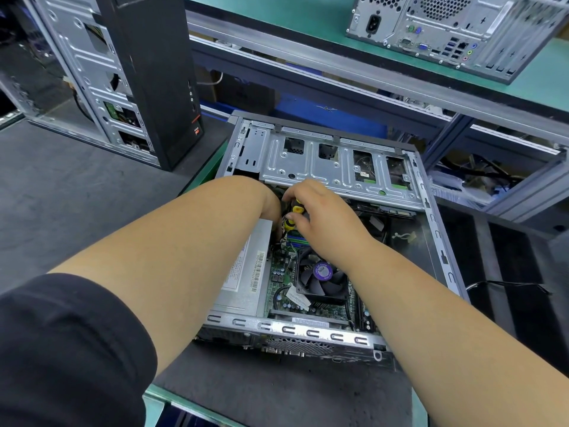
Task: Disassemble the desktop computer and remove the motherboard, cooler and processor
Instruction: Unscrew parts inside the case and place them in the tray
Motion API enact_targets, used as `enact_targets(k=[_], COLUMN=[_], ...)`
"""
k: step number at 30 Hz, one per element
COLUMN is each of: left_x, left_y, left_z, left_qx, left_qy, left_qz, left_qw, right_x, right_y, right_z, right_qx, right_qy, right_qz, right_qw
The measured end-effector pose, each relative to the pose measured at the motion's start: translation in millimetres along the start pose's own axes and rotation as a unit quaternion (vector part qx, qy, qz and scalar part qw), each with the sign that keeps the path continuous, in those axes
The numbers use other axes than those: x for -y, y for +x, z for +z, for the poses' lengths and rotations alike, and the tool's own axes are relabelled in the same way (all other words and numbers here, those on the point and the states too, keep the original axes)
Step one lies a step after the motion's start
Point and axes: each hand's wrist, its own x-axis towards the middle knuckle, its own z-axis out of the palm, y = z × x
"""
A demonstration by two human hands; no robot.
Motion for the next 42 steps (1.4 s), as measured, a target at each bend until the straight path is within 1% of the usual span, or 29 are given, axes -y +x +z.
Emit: enact_targets(k=[3, 9, 25, 29, 32, 36, 39, 42], left_x=[1, 2, 1, 3, 5, 5, 2, -1], left_y=[1, 3, 4, 0, -1, -5, -5, -1], left_z=[-1, 0, 1, 0, -1, -2, -2, 0], left_qx=[-0.001, 0.006, 0.007, -0.013, -0.007, -0.001, 0.012, 0.015], left_qy=[-0.006, -0.009, -0.003, -0.016, -0.020, -0.019, -0.005, 0.009], left_qz=[0.002, 0.000, -0.012, -0.020, -0.026, -0.012, 0.009, 0.008], left_qw=[1.000, 1.000, 1.000, 1.000, 0.999, 1.000, 1.000, 1.000], right_x=[-1, -3, 0, 1, 1, -1, 0, 1], right_y=[0, 0, 1, 2, 2, 2, 2, 0], right_z=[1, -1, -1, 0, 1, 1, 2, 1], right_qx=[0.005, -0.015, 0.001, 0.028, 0.040, 0.008, -0.003, -0.020], right_qy=[0.003, 0.018, 0.007, -0.006, -0.003, -0.036, -0.010, 0.009], right_qz=[0.000, 0.012, -0.008, -0.028, -0.029, -0.008, 0.005, 0.013], right_qw=[1.000, 1.000, 1.000, 0.999, 0.999, 0.999, 1.000, 1.000])
